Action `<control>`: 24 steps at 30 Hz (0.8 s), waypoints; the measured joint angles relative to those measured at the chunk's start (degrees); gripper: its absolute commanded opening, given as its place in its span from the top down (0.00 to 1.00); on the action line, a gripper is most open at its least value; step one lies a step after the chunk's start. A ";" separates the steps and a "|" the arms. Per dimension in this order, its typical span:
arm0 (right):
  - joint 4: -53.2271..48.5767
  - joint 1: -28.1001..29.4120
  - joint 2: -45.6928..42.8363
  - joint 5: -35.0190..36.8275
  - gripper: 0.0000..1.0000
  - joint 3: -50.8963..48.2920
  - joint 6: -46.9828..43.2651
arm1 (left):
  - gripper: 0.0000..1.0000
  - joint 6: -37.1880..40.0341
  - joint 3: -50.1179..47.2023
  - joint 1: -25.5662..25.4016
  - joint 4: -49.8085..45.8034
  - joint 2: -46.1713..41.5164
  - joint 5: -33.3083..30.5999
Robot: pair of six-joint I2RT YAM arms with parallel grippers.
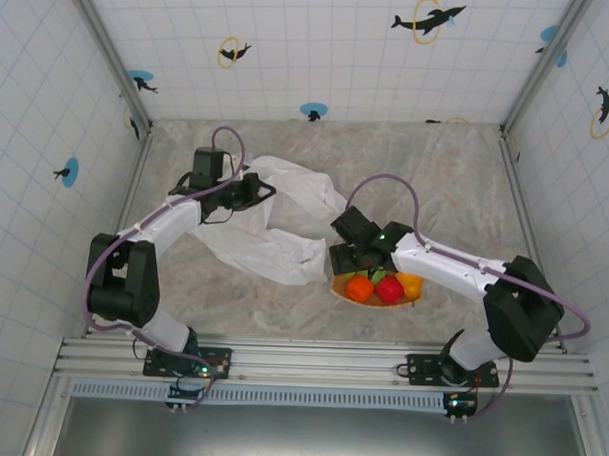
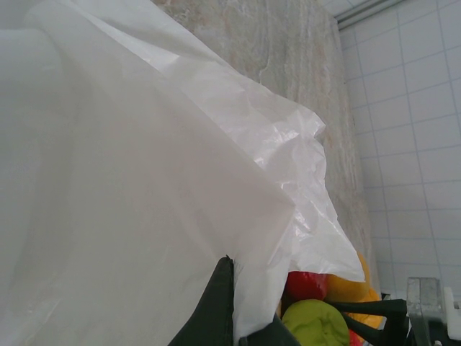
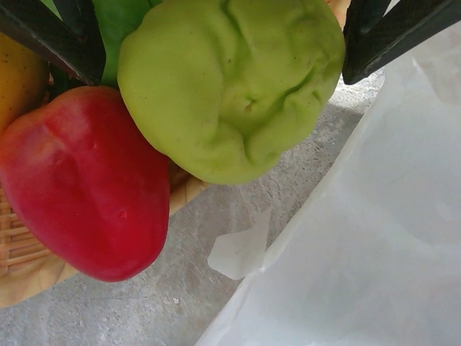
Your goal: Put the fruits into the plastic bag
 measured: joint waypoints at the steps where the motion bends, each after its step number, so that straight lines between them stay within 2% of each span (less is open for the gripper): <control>1: 0.00 0.00 0.15 0.02 0.17 0.00 -0.02 | 1.00 0.02 -0.02 0.00 0.00 0.00 -0.02; 10: 0.79 0.00 1.57 -0.02 0.20 0.81 -0.20 | 1.00 0.02 0.00 0.00 0.00 0.00 -0.02; 24: 0.52 0.00 1.68 0.48 0.40 1.20 -0.31 | 1.00 0.02 0.00 0.00 0.00 0.00 -0.02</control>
